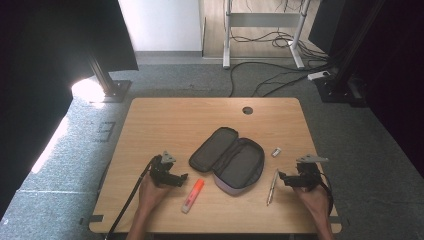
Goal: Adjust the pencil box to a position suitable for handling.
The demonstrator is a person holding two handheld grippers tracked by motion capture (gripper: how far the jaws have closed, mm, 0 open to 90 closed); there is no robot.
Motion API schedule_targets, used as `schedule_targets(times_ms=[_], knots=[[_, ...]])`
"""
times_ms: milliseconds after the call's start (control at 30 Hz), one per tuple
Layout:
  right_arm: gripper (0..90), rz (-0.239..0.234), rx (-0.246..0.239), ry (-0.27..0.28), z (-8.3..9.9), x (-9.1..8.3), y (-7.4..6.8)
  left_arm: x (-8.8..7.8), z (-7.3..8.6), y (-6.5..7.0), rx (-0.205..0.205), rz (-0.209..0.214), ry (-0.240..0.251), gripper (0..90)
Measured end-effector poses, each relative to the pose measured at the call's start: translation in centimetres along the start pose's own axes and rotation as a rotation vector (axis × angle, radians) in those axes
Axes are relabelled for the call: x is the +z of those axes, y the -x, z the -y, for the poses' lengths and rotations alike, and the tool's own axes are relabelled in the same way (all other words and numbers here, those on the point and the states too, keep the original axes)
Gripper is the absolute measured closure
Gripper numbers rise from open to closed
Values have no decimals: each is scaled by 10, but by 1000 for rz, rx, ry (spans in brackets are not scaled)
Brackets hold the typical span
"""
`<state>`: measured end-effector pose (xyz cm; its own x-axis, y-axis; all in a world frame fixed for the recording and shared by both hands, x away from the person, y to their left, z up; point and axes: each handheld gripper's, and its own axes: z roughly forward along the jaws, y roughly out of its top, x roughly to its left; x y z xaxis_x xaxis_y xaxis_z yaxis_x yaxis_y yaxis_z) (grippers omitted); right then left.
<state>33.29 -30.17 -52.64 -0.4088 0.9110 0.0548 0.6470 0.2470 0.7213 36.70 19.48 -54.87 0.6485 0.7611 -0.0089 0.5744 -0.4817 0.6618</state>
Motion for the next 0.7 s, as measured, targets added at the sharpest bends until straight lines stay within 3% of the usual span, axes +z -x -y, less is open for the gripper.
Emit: schedule_targets(times_ms=[700], knots=[[151, 11, -29, 12, -25, 6, -2, 0, 0, 0, -1, -1, 0, 14]])
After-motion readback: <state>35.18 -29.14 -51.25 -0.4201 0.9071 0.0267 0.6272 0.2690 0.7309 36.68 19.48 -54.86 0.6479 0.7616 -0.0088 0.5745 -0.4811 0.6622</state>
